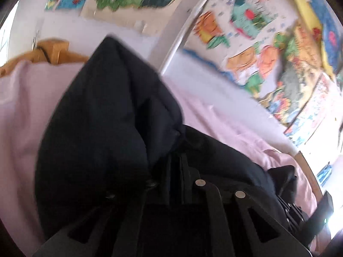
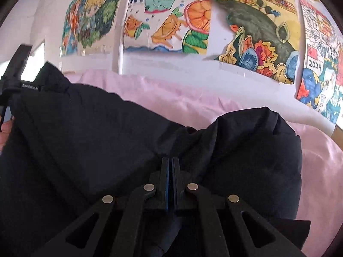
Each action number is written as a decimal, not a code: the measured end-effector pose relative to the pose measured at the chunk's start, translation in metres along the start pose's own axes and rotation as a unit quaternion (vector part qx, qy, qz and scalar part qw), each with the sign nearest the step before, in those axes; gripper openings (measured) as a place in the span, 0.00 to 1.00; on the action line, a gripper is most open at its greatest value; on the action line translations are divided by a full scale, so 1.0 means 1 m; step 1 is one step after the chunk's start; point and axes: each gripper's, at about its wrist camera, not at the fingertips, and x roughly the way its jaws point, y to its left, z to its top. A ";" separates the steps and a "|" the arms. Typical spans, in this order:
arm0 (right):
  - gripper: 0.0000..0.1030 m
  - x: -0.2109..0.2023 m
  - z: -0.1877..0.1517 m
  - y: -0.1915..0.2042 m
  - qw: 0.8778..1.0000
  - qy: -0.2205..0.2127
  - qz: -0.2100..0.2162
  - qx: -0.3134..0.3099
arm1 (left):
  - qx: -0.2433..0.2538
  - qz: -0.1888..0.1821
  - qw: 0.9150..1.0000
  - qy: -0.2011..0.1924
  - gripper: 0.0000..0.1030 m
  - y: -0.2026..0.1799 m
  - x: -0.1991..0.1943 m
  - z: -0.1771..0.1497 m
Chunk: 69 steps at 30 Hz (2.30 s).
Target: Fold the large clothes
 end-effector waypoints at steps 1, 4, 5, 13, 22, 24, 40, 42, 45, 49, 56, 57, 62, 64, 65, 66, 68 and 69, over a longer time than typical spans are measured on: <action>0.04 -0.004 0.002 -0.003 1.000 -0.003 0.006 0.010 | 0.018 -0.005 1.000 -0.010 0.28 -0.008 -0.012 -0.003; 0.10 -0.014 0.010 -0.009 0.999 -0.009 0.014 0.031 | 0.073 -0.024 0.996 -0.047 0.59 -0.038 -0.041 -0.017; 0.14 -0.018 0.012 -0.010 0.999 -0.012 0.018 0.037 | 0.095 -0.030 0.994 -0.054 0.59 -0.048 -0.047 -0.022; 0.57 -0.032 0.012 0.001 1.000 -0.008 0.014 0.001 | 0.231 0.049 0.972 0.020 0.62 -0.100 -0.007 -0.066; 0.75 -0.033 0.008 -0.023 0.997 0.047 0.030 0.059 | 0.173 0.071 0.981 0.044 0.70 -0.094 -0.019 -0.067; 0.77 -0.065 0.009 -0.024 0.997 0.025 0.027 0.063 | 0.139 0.054 0.987 0.053 0.70 -0.096 -0.042 -0.067; 1.00 -0.350 0.052 0.044 0.996 0.064 0.052 0.019 | 0.155 0.009 0.980 0.123 0.86 -0.181 -0.301 -0.077; 1.00 -0.377 0.044 0.051 0.997 0.053 0.050 0.018 | 0.169 0.026 0.981 0.095 0.97 -0.195 -0.333 -0.091; 1.00 -0.415 0.025 0.063 0.998 0.042 0.047 0.015 | 0.180 0.040 0.980 0.073 0.99 -0.211 -0.367 -0.115; 1.00 -0.453 -0.005 0.083 0.998 0.038 0.034 -0.025 | 0.181 0.027 0.980 0.082 0.99 -0.222 -0.390 -0.148; 1.00 -0.468 -0.053 0.120 0.986 0.042 0.004 -0.162 | 0.208 0.019 0.974 0.090 0.99 -0.210 -0.412 -0.203; 1.00 -0.465 -0.062 0.124 0.983 0.044 0.003 -0.180 | 0.200 0.020 0.974 0.107 0.99 -0.204 -0.407 -0.208; 1.00 -0.425 -0.111 0.132 0.965 0.115 0.021 -0.235 | 0.177 0.028 0.969 0.173 0.99 -0.176 -0.371 -0.222; 1.00 -0.409 -0.134 0.140 0.949 0.143 0.001 -0.279 | 0.188 0.051 0.962 0.192 0.99 -0.170 -0.359 -0.226; 1.00 -0.403 -0.143 0.140 0.944 0.149 -0.008 -0.295 | 0.194 0.061 0.959 0.197 0.99 -0.169 -0.355 -0.229; 1.00 -0.393 -0.154 0.142 0.934 0.157 -0.020 -0.319 | 0.198 0.070 0.957 0.199 0.99 -0.168 -0.352 -0.231; 1.00 -0.376 -0.173 0.140 0.917 0.169 -0.051 -0.356 | 0.206 0.076 0.955 0.202 0.99 -0.166 -0.351 -0.233; 1.00 -0.371 -0.180 0.140 0.911 0.170 -0.066 -0.371 | 0.210 0.073 0.954 0.200 0.99 -0.169 -0.351 -0.234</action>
